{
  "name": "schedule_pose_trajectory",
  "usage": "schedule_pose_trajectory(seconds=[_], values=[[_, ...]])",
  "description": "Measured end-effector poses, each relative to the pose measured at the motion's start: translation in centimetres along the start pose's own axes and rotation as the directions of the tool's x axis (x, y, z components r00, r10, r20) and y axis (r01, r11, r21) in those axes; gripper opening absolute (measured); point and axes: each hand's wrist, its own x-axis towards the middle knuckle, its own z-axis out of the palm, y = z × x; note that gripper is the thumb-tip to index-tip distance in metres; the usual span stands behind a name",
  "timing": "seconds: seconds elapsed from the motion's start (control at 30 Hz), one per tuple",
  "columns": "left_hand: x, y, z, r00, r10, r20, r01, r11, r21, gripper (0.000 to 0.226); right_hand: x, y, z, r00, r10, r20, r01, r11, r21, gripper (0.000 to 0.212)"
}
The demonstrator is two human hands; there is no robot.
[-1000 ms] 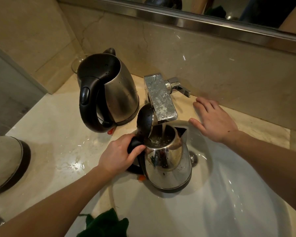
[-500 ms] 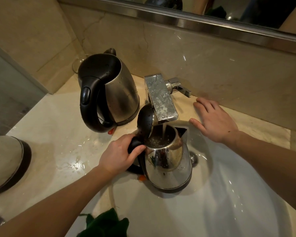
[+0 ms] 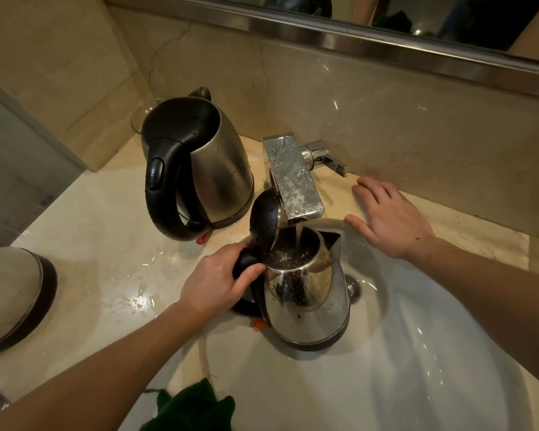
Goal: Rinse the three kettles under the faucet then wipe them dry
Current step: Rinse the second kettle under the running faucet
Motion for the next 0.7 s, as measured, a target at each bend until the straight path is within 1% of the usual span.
schedule_pose_trajectory(seconds=[0.13,0.27,0.4,0.53,0.63,0.7], values=[[0.03,0.03,-0.01,1.0,-0.007,0.012,0.007,1.0,0.008,0.07,-0.08,-0.03,-0.06,1.0,0.002,0.002,-0.002,1.0,-0.001,0.07],[0.0,-0.11,-0.02,1.0,0.006,0.009,-0.005,1.0,-0.003,0.078,-0.09,-0.13,-0.18,1.0,0.003,0.008,-0.003,1.0,-0.003,0.072],[0.02,-0.15,0.04,1.0,-0.003,0.008,0.003,1.0,-0.008,0.07,-0.09,-0.13,-0.05,1.0,0.007,0.006,-0.007,1.0,0.01,0.073],[0.03,-0.16,0.02,1.0,0.0,0.008,0.0,1.0,0.0,0.074,-0.04,-0.09,-0.08,1.0,0.006,0.006,-0.006,1.0,0.001,0.072],[0.02,-0.1,0.04,1.0,0.0,0.004,0.0,1.0,0.003,0.07,-0.02,-0.07,-0.11,1.0,0.005,0.008,-0.005,1.0,-0.007,0.072],[0.03,-0.06,0.03,1.0,0.006,0.007,-0.006,1.0,0.007,0.074,-0.01,-0.05,-0.06,1.0,0.005,0.015,-0.005,1.0,-0.009,0.072]])
